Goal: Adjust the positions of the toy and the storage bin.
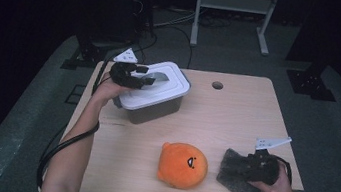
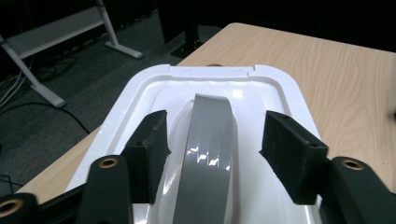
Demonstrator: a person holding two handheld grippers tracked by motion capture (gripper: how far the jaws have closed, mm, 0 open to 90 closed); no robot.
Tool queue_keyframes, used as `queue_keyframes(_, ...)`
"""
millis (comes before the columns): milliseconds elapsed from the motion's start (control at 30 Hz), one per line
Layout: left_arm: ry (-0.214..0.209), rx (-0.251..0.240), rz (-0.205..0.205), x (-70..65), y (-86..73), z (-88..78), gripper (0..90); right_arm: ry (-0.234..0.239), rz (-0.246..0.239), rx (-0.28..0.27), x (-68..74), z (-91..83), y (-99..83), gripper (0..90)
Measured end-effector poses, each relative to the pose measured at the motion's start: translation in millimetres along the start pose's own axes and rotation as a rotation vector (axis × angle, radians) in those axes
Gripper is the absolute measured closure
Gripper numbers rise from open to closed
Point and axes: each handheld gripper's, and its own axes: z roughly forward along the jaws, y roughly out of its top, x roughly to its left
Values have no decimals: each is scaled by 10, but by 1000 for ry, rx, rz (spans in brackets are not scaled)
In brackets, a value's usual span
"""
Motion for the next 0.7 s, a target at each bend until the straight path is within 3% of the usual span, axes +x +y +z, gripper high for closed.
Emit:
queue_keyframes(233, 28, 72, 26, -6, 14, 84, 619, 2, 0, -1, -3, -5, 0, 398)
queue_keyframes(567, -3, 120, 65, -58, 80, 107, 667, 4, -1, -4, -1, -7, -3, 399)
queue_keyframes(700, -18, 110, 68, -92, 85, 115, 667, 5, -2, -3, 3, -2, -1, 398)
